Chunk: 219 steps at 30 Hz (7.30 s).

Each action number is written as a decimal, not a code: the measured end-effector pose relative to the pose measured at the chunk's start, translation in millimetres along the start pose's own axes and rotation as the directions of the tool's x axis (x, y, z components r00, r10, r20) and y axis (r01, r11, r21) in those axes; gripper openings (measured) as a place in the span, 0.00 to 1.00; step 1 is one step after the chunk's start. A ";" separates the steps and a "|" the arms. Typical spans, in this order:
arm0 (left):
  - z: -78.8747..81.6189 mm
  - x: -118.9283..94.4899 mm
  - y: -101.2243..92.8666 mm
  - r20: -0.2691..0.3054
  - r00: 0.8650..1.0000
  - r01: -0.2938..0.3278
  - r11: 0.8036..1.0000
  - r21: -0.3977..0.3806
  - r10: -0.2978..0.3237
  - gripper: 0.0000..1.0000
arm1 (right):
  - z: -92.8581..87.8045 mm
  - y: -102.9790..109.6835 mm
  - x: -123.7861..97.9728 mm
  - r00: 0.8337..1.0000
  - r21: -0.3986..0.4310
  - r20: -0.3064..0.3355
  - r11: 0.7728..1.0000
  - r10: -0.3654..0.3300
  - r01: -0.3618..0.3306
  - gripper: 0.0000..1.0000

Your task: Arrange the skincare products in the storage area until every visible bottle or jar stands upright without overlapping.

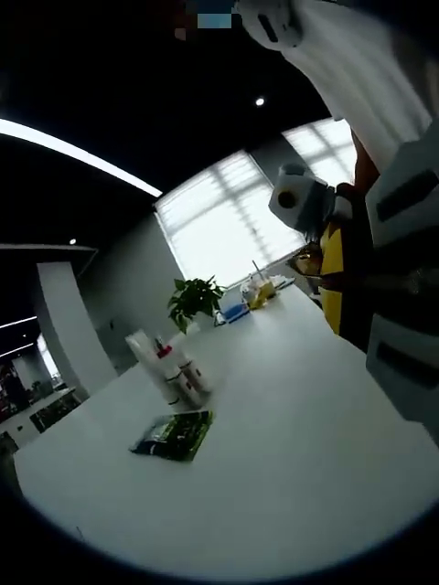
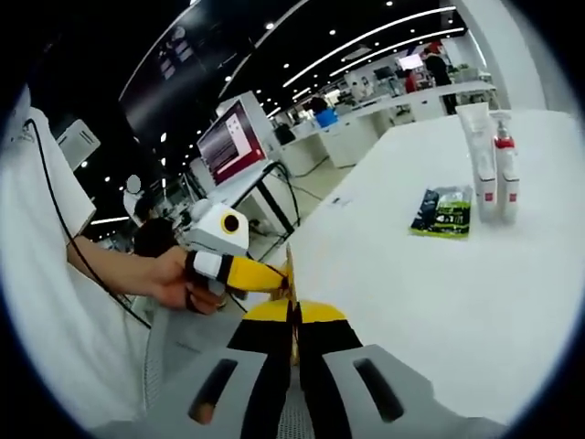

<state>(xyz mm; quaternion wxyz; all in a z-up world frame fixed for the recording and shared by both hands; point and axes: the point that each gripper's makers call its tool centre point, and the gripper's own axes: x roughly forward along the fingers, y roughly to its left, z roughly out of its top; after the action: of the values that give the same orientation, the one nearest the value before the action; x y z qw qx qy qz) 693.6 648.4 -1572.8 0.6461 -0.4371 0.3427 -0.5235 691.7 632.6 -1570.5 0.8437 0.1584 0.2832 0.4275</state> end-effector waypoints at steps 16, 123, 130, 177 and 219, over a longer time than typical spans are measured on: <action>-17.3 -2.8 -11.4 -0.083 0.993 0.085 0.996 -0.036 -0.088 0.01 | 8.3 9.8 -4.2 0.996 0.079 0.044 0.994 0.074 -0.077 0.00; 182.3 -18.8 108.1 0.229 0.951 -0.160 0.965 -0.207 0.207 0.00 | -44.0 -29.4 14.4 0.951 -0.317 -0.207 0.935 -0.230 0.157 0.01; 213.4 -15.8 124.0 0.240 0.944 -0.181 0.962 -0.205 0.229 0.00 | -46.9 -30.2 14.7 0.946 -0.319 -0.223 0.935 -0.234 0.156 0.01; 251.0 20.7 245.6 0.061 0.874 -0.445 0.843 -0.302 0.483 0.01 | -51.0 -38.4 14.5 0.937 -0.278 -0.251 0.945 -0.245 0.172 0.01; 248.7 30.7 243.9 -0.095 0.704 -0.673 0.705 0.225 0.703 0.44 | -49.1 -43.4 12.0 0.931 -0.302 -0.241 0.933 -0.274 0.196 0.01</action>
<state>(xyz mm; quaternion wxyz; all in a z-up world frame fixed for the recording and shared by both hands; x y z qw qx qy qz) 1016.1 686.6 -1702.3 0.7979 -0.1715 0.4894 -0.3073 694.6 618.2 -1635.5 0.8545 -0.0567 0.3546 0.3753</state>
